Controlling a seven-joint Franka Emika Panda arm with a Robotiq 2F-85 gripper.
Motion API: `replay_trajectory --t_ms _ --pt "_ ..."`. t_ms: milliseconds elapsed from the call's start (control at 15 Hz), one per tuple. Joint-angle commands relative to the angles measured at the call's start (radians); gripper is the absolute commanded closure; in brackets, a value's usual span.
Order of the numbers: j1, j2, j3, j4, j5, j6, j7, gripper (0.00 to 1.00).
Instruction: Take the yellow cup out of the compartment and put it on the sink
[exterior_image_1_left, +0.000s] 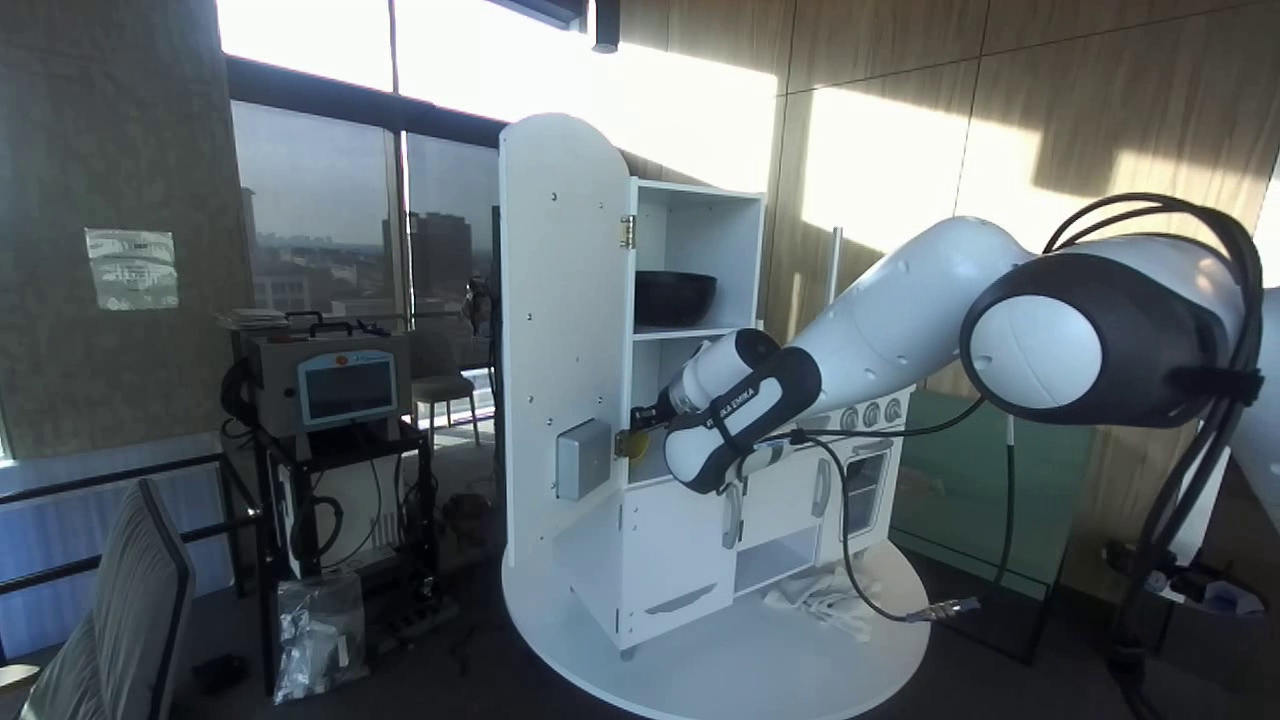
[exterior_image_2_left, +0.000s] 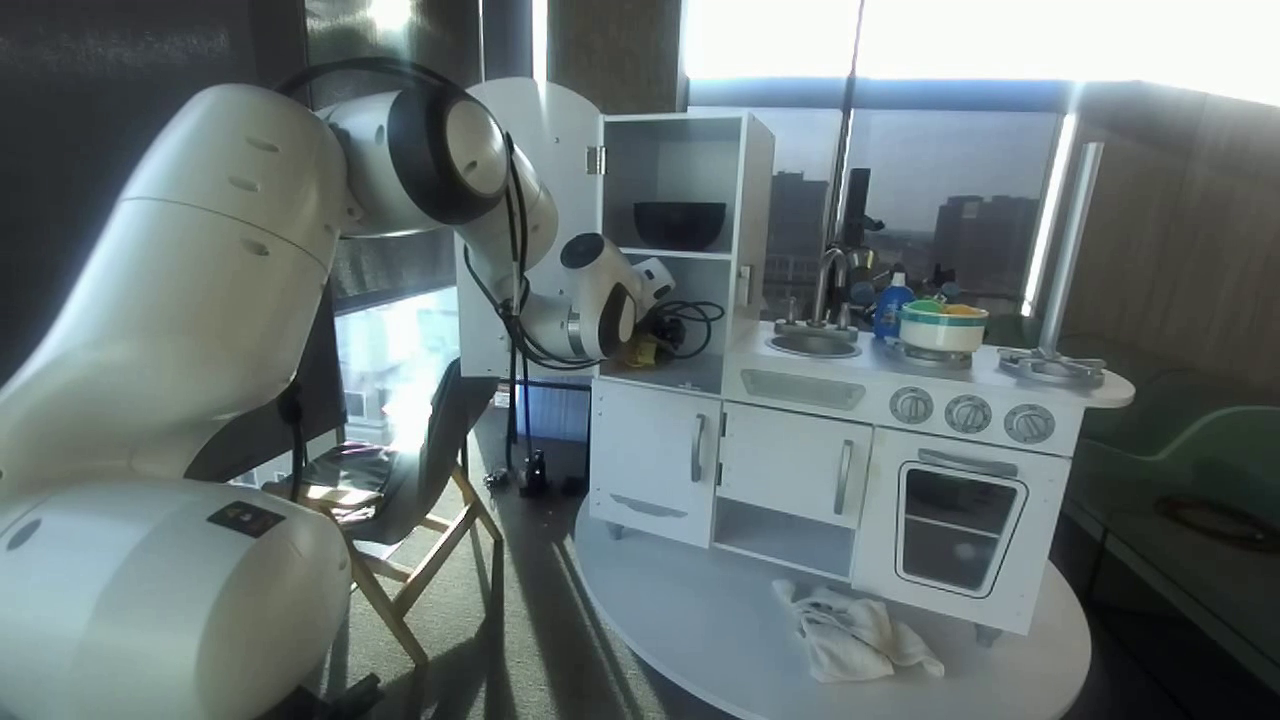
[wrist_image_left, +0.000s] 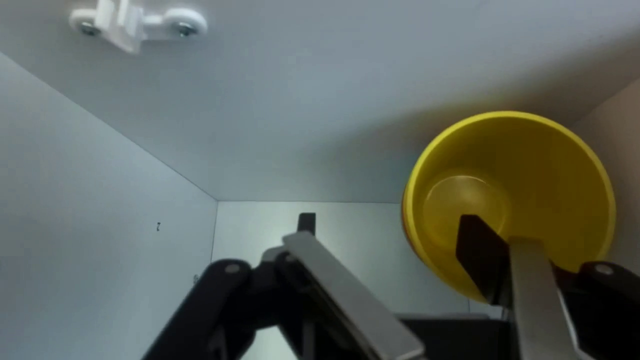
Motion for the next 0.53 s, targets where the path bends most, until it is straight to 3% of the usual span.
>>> replay_trajectory --t_ms 0,333,467 --pt "0.023 0.041 -0.035 0.061 0.008 -0.006 0.009 0.57" --pt "0.019 0.033 -0.039 0.05 0.015 0.001 0.016 0.95" --pt "0.004 0.021 -0.027 0.043 0.021 -0.014 0.016 0.98"
